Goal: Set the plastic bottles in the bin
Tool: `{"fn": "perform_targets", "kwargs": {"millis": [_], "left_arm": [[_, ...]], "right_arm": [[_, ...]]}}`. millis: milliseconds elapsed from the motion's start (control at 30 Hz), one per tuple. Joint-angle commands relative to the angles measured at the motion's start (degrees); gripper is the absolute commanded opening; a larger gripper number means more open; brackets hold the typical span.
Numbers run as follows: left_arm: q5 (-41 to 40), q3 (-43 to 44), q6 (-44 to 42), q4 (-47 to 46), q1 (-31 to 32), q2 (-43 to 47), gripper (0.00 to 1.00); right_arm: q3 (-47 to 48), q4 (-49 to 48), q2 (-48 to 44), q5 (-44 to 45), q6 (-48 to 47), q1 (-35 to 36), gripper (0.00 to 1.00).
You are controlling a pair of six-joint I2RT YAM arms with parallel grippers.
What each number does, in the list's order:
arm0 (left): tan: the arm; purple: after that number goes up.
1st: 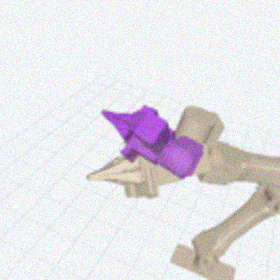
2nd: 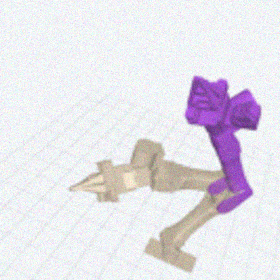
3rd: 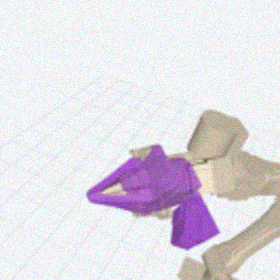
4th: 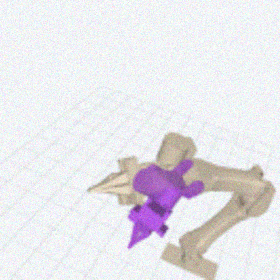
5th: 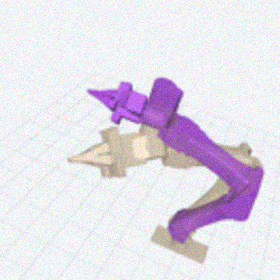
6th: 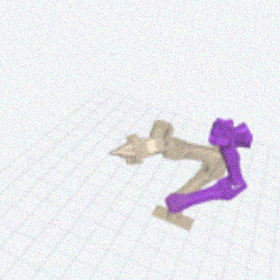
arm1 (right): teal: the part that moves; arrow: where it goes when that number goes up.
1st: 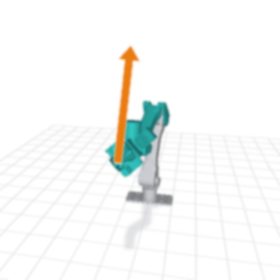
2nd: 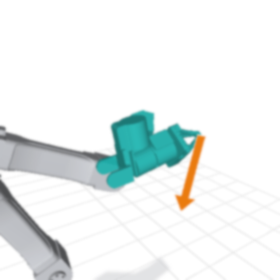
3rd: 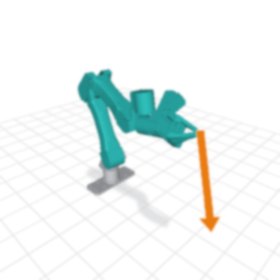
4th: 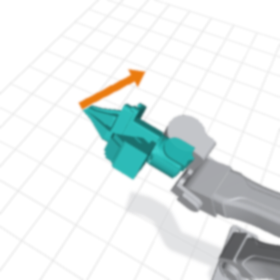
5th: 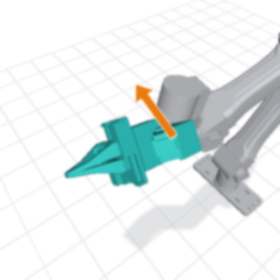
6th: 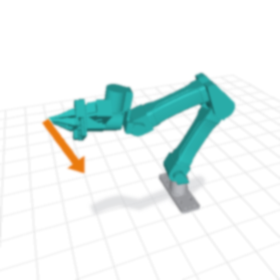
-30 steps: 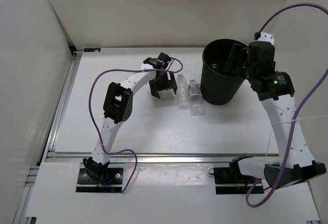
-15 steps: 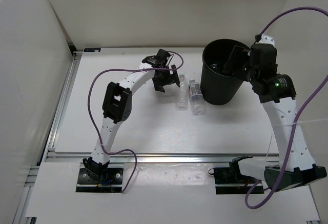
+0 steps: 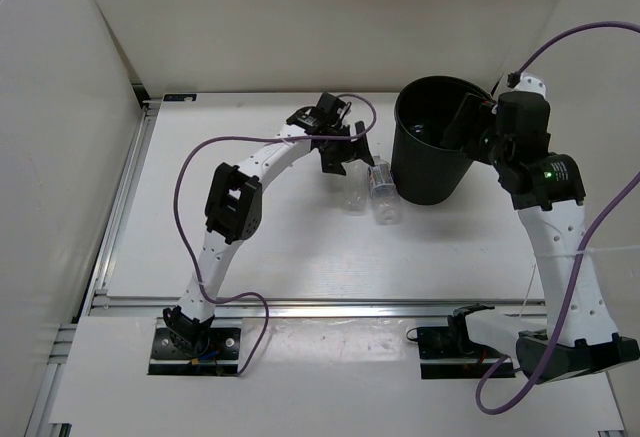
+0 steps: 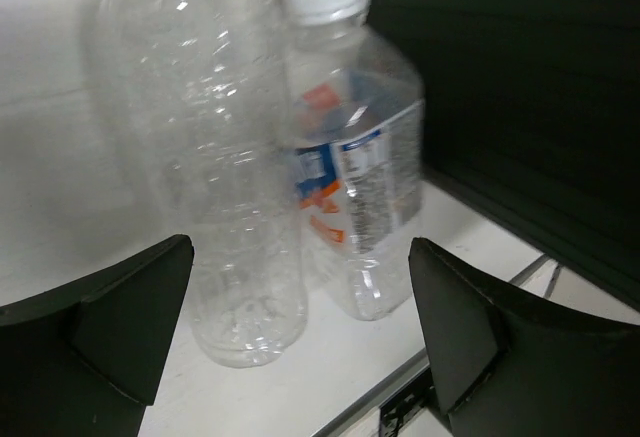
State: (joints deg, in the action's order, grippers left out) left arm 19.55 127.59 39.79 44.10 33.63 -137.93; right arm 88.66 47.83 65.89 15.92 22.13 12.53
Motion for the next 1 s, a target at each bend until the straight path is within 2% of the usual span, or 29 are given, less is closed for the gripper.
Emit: {"fn": "perform_targets", "kwargs": {"millis": [0, 233, 367, 433, 467, 500, 533, 567, 633, 733, 800, 967], "left_arm": [[1.5, -3.9, -1.6, -0.4, 0.0, 0.6, 1.0], [0.7, -5.6, -3.1, 1.3, 0.0, -0.1, 1.0], [5.7, -6.2, -3.1, 1.3, 0.0, -2.5, 1.0], [7.7, -6.8, -3.1, 0.8, 0.0, -2.5, 0.91], [7.7, -6.8, -3.1, 0.8, 0.0, -2.5, 0.82], [7.7, -6.8, -2.4, 0.8, 0.0, -2.5, 0.65], [6.3, -6.8, -2.4, 0.8, -0.7, -1.0, 0.58], [5.2, -6.8, -1.7, 0.8, -0.7, -0.1, 0.55], [1.5, -6.2, -0.2, 2.1, -2.8, 3.4, 0.55], [-2.0, -3.2, 2.5, 2.1, -5.1, 7.9, 0.55], [-3.6, 2.8, 3.8, 0.6, -5.7, 11.0, 0.53], [-0.3, 18.8, 7.2, -12.0, -5.1, 9.1, 0.51]], "right_arm": [[-0.3, -1.1, -1.3, 0.3, 0.4, -0.8, 1.0], [-1.4, -1.1, -1.8, 0.9, 0.4, -0.8, 1.0], [-1.4, -0.5, -2.3, 0.9, -0.2, -0.8, 1.0], [-1.4, -0.5, -2.3, 1.4, -0.2, -0.8, 1.0], [-2.0, -0.5, -2.3, 1.4, -0.2, -0.8, 1.0], [-2.0, -0.5, -2.3, 1.4, -0.2, -1.4, 1.0], [-2.5, -0.5, -2.3, 1.4, -0.2, -1.4, 1.0], [-2.5, -0.5, -2.3, 1.4, -0.2, -1.4, 1.0], [-2.5, -0.5, -2.3, 1.4, 0.4, -1.4, 1.0], [-3.1, -0.5, -2.9, 1.4, 1.5, -1.9, 1.0], [-3.8, -0.5, -2.9, 1.4, 1.5, -2.4, 1.0], [-5.9, -0.5, -4.5, 2.1, 2.8, -3.0, 1.0]]}}
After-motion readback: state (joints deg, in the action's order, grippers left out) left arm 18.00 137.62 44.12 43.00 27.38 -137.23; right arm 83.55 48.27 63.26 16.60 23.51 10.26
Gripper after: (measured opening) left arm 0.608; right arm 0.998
